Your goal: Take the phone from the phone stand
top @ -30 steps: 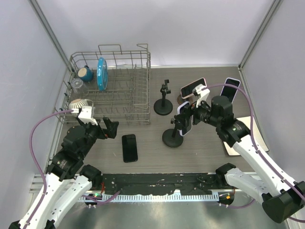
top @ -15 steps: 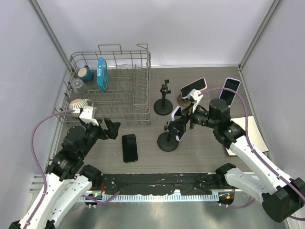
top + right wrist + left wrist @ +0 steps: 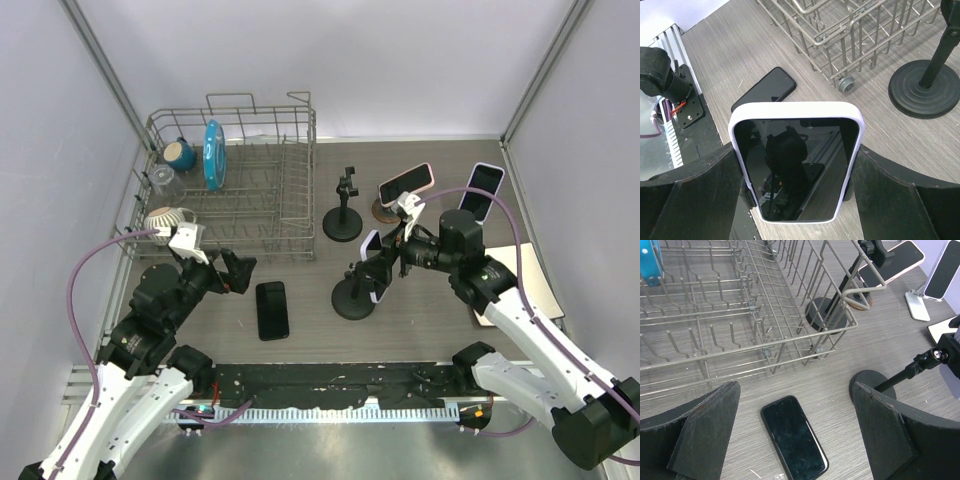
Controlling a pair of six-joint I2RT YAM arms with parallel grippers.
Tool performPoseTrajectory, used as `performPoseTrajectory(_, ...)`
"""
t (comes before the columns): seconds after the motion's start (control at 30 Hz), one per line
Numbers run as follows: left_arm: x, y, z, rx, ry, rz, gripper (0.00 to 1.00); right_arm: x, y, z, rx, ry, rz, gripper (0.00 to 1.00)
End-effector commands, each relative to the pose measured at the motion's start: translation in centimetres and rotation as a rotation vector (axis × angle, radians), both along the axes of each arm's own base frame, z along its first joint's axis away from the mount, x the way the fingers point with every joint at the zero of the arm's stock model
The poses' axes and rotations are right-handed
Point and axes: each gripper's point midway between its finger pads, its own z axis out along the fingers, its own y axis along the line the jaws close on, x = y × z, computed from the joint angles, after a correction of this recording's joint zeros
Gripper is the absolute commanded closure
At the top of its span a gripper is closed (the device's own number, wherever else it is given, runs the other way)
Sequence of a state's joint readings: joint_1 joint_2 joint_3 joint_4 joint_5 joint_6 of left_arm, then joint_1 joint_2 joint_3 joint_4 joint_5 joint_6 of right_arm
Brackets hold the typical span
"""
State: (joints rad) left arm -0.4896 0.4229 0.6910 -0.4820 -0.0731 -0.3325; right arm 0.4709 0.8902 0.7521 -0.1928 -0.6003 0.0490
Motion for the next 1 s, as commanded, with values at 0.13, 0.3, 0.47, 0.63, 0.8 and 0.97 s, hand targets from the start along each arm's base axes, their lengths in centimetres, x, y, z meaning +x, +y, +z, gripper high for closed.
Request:
performPoseTrajectory(0.13, 0.3, -1.1, 0.8, -0.024, -0.023, -0.046, 0.00, -1.1, 0.1, 4.9, 0.050, -0.068, 0.022, 0.19)
performPoseTrajectory(0.3, 0.3, -1.3, 0.6, -0.021, -0.011, -0.058, 0.00, -1.9, -0.2, 4.8, 0.027, -0.033, 0.028, 0.17)
performPoseTrajectory(0.47, 0.3, -1.4, 0.5, -0.022, -0.007, -0.062, 0.00, -2.1, -0.4, 4.1, 0.007, -0.020, 0.030, 0.16)
performPoseTrajectory(0.63, 0.4, -1.5, 0.4, -0.019, -0.001, -0.063, 0.00, -2.5, -0.3, 4.0, 0.003, -0.009, 0.041, 0.15)
performPoseTrajectory(0.8, 0.5, -1.5, 0.3, -0.018, 0.002, -0.063, 0.00, -3.0, -0.6, 4.6, -0.004, -0.012, 0.043, 0.14)
performPoseTrajectory(0.97, 0.5, -1.5, 0.3, -0.016, 0.002, -0.063, 0.00, -3.5, -0.9, 4.7, -0.024, 0.012, 0.048, 0.14)
